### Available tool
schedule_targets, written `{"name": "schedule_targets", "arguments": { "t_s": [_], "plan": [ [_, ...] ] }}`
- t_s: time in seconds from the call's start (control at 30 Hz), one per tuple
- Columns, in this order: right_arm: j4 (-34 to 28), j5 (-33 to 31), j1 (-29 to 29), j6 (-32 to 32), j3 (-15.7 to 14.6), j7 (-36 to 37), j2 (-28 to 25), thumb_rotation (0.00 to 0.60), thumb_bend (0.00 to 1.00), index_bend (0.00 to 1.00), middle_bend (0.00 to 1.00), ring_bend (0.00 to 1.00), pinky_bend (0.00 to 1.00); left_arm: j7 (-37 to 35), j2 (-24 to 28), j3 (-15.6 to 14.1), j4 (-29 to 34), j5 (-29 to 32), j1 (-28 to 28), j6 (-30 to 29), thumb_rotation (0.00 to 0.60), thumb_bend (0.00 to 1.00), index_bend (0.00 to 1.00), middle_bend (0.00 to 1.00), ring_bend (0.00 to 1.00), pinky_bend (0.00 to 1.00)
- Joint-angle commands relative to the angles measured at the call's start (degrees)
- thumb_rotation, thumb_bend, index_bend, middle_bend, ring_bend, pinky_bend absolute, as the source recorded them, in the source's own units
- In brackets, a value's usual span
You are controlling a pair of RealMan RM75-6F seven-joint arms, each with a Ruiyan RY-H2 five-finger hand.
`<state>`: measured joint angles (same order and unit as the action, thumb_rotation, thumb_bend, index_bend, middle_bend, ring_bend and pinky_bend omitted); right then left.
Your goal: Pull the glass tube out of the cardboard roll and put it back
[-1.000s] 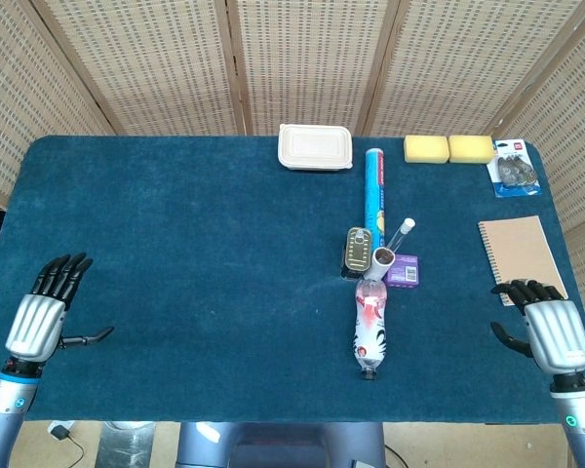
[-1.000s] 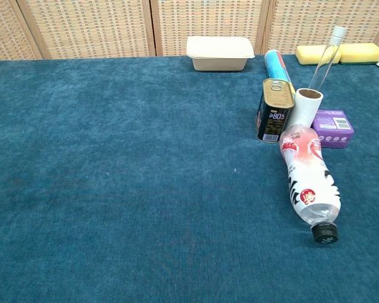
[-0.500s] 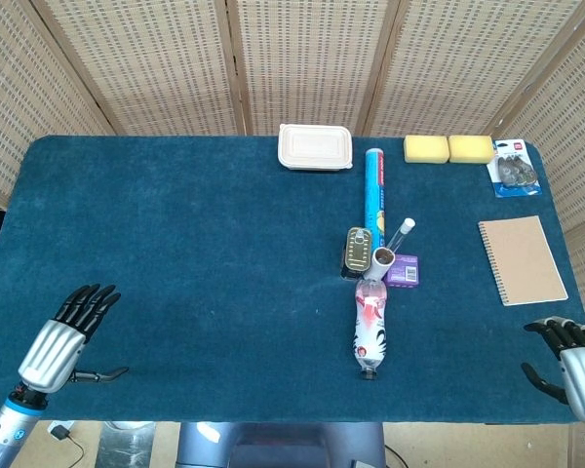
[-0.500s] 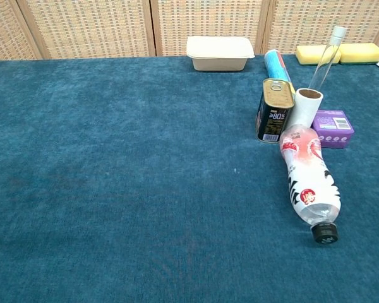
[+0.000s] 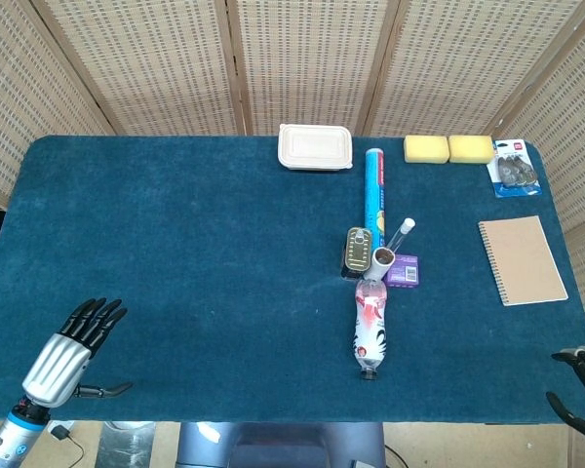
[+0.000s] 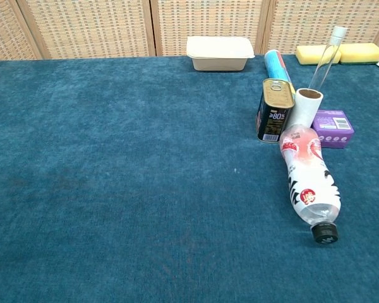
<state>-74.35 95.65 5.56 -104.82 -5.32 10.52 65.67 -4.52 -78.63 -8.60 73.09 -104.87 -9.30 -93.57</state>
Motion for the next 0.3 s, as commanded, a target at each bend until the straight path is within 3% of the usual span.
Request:
{"name": "schedule_targets", "arguments": {
  "t_s": [0.03,0.3],
  "plan": [
    [0.8,1.5,1.6,-2.0,-0.7,0.3,-0.3,0.579,0.28,0.32,0.35,0.28,0.31,1.3,0.3,-0.3,0.8,-1.1,0.6,-1.1,0.137,0.0,0.01,0.07,0.0,0.07],
    [0.0,3.4,1.9,-2.3,-0.5,-0.3,-0.7,0.579,0.28,0.32,0.35,0.28,0.31,2.6,1.5,-1.6,3.1,-3.1,2.0,-2.8,0.145,0.0,0.03,0.07,0.0,0.07]
  ]
}}
